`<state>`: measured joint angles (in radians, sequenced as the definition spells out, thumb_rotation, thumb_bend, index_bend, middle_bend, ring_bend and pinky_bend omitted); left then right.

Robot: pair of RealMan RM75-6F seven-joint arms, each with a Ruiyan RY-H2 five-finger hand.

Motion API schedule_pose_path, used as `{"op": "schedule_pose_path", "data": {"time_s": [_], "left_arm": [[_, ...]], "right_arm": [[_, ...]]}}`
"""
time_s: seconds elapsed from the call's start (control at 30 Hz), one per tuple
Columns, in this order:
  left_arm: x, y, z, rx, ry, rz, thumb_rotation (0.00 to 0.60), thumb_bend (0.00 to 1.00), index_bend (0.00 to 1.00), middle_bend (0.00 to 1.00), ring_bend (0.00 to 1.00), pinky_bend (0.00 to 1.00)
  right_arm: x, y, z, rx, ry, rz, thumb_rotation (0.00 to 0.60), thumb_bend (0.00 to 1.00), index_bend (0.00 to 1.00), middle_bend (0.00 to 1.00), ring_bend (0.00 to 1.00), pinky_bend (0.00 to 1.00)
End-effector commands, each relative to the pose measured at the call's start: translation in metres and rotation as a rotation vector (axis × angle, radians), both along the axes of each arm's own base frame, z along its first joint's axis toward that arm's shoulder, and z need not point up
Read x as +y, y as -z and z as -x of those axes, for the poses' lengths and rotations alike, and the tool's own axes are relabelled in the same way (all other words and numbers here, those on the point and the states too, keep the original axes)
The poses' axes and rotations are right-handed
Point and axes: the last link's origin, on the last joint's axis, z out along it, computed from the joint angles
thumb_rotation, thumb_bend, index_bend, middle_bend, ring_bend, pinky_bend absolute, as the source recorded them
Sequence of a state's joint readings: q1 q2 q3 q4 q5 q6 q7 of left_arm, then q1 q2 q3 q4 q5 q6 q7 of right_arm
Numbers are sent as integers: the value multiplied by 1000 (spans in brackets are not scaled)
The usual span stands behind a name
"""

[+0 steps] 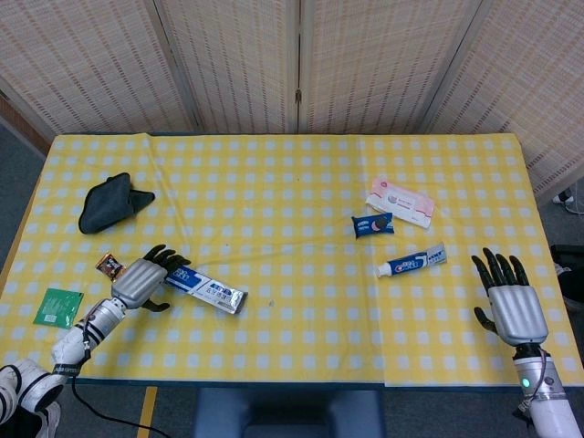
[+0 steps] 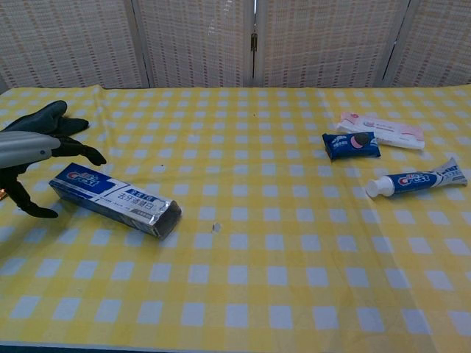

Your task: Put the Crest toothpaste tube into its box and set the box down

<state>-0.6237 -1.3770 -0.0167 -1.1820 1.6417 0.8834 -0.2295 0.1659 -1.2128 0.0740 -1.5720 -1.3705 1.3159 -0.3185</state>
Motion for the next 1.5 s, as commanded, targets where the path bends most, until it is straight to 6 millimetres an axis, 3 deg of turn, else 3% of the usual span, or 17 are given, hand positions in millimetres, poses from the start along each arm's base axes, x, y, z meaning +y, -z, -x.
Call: {"op": "schedule_pose_path", "data": {"time_s": [0.03,0.13,0.2,0.33,0.5,0.77,1.1,1.23,1.5], "left_arm": [[5,8,-4,20,8,16,600,224,185,202,122,1],[8,12,-9,31,19,27,600,223,203,208,143,3],[10,13,-14,27,43,14,600,223,255,250,208,39],[10,16,-14,-8,44,14,600,223,401,384,335,186],[11,22,-16,-14,45,39,600,223,405,392,308,209],[9,31,-26,-35,65,52,600,224,397,388,245,149],[4,49,-43,-42,82,77,600,223,411,388,276,174],[5,53,-50,-56,90,75,600,223,464,410,351,199],[11,57,-45,-70,53,32,600,225,648,625,587,411]], "right_arm": [[-1,1,1,2,4,-1,600,336,0,0,0,0],[-1,1,1,0,5,-4,600,336,0,0,0,0],[-1,0,1,0,3,-2,600,336,0,0,0,0],[-1,0,1,4,3,4,600,336,0,0,0,0],[-2,4,2,12,8,-7,600,336,0,0,0,0],[-2,2,1,5,5,-8,600,336,0,0,0,0],[1,-3,0,-6,-9,-6,600,336,0,0,0,0],[2,-3,0,-8,-13,-4,600,336,0,0,0,0],[2,-3,0,-7,-17,-5,600,336,0,0,0,0]]}}
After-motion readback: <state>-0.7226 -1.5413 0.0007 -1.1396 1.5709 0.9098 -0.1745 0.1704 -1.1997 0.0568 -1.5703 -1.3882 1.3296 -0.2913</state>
